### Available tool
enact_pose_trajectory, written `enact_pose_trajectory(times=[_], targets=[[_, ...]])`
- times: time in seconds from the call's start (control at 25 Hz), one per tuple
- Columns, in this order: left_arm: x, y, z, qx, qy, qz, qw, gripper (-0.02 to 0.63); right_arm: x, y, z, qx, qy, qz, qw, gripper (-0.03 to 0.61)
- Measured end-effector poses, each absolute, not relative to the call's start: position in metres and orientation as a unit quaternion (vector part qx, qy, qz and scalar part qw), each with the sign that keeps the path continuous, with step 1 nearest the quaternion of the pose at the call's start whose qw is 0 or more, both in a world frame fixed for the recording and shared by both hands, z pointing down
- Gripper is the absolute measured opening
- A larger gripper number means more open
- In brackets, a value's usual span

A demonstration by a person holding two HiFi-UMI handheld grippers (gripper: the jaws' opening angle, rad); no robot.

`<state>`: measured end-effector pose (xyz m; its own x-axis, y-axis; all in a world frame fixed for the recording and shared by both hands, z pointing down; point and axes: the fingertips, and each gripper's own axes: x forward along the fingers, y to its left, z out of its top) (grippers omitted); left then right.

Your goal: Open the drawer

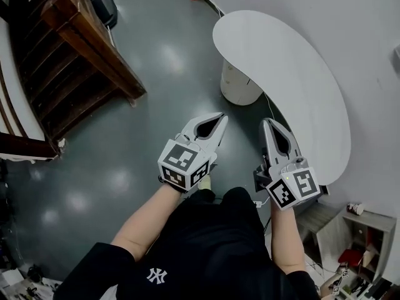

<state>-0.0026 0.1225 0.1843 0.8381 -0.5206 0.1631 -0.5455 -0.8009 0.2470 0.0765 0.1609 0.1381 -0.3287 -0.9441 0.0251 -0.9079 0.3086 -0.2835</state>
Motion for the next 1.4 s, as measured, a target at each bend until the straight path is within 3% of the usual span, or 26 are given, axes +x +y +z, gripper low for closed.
enact_pose_trajectory(times=[0.92,1.4], targets=[[0.080,-0.071,0.291,0.936,-0.318,0.086,0.128,0.009,0.121,-0.046,0.226,-0.530,0.842,-0.095,0.005,0.015],[0.092,-0.160,0.429,0.930,-0.321,0.107,0.142,0.009,0.100,-0.124,0.346,-0.515,0.850,-0.105,-0.041,0.015]])
